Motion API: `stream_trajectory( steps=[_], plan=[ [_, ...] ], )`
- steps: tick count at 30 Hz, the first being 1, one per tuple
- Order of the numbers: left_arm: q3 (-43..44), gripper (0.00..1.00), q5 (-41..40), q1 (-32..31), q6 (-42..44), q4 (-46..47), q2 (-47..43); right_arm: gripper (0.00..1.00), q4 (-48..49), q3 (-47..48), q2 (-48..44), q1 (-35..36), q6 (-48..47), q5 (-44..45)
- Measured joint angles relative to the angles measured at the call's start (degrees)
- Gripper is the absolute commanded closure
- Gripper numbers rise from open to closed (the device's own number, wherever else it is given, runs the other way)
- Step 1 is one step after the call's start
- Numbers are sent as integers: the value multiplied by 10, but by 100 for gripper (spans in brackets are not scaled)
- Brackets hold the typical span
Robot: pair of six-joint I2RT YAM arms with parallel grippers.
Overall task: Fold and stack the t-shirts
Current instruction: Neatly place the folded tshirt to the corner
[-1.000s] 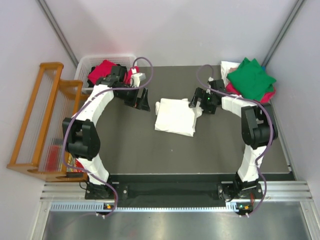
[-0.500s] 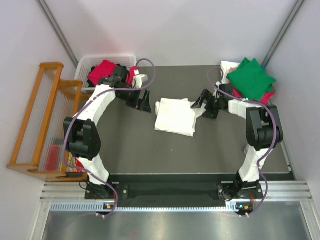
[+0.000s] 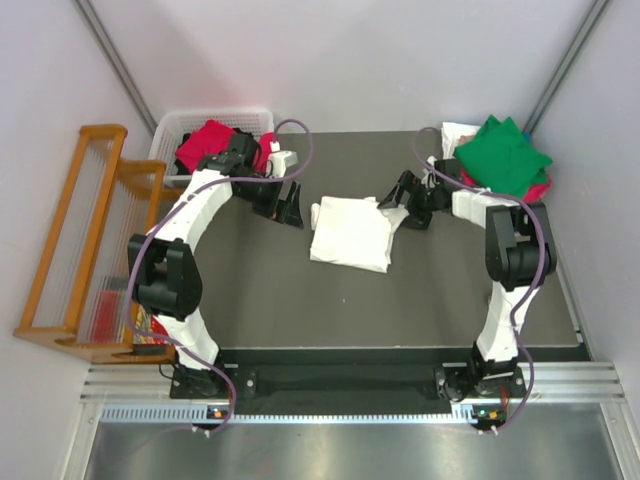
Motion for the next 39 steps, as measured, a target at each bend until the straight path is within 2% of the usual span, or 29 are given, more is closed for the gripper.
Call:
stream_trajectory(
  steps=[6,12,16,17,19,22,23,25,26,33,39],
  plan=[
    [0,1,0,-1,1,-4,0,0,-10,51,33,9,-14,12],
    [7,1,0,-2,1,-9,0,0,2,57,38,36,-27,25],
    [13,1,0,-2,1,-9,0,12,9,57,38,67,-42,43],
    [14,1,0,-2,1,-9,0,19,10,56,38,75,-45,47],
    [19,1,0,-2,1,-10,0,27,15,52,38,87,-49,54],
    [25,1,0,-2,1,-10,0,47,25,43,38,96,-50,61],
    [26,1,0,-2,1,-10,0,63,26,40,39,97,-51,65],
    [28,1,0,-2,1,-10,0,83,24,37,41,97,-55,74],
    [28,1,0,-2,1,-10,0,100,20,37,43,99,-55,79],
    [28,1,0,-2,1,-14,0,100,2,43,47,102,-67,96],
    [27,1,-1,-2,1,-14,0,100,-69,91,42,135,-128,176]
  ],
)
